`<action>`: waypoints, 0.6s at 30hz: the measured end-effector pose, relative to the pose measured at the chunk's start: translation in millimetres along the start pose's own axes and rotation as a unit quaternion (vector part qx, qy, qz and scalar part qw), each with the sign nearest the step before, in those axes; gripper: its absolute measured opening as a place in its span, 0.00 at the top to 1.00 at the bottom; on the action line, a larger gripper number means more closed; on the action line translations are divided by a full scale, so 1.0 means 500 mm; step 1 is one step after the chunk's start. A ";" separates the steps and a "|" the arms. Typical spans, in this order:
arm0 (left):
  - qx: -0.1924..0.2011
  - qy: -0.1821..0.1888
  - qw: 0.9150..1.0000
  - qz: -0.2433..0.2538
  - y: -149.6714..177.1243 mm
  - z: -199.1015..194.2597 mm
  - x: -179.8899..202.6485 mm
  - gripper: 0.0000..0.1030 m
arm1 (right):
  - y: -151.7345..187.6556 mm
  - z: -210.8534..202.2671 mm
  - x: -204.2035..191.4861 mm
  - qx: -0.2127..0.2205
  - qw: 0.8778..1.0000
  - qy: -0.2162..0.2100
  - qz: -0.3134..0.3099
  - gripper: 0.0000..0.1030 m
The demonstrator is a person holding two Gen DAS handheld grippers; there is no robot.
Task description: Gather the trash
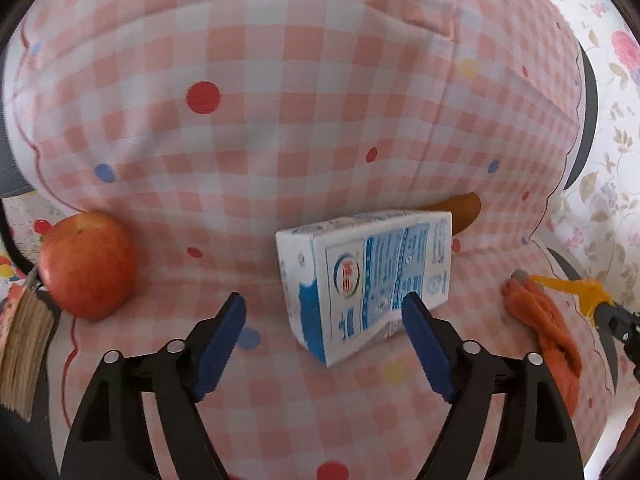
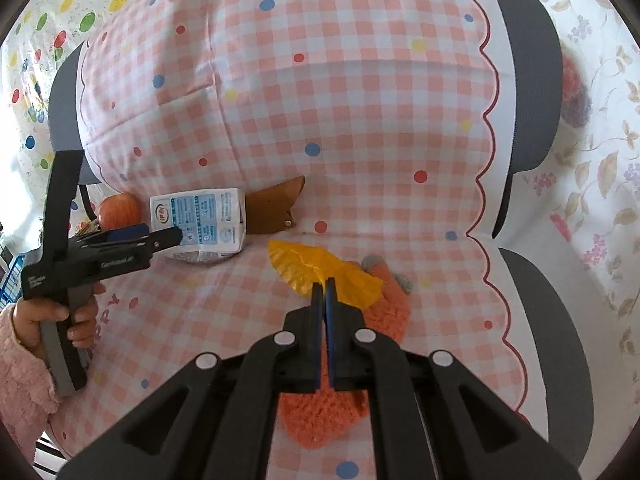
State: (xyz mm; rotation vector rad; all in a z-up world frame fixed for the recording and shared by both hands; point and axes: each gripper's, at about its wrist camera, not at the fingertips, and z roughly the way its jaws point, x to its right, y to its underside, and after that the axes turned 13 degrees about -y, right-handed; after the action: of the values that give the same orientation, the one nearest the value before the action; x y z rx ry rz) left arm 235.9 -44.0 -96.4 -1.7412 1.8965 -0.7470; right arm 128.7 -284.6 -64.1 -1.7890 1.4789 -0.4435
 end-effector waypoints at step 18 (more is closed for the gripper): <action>0.019 0.071 0.997 0.033 0.015 -0.058 0.046 0.55 | 0.018 -0.031 -0.001 0.013 1.000 -0.003 0.009 0.98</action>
State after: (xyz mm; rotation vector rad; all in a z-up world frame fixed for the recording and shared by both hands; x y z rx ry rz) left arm 209.1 -64.1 -79.0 -1.6320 2.0084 -0.8976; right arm 111.8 -289.7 -60.6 -1.7544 1.4775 -0.4464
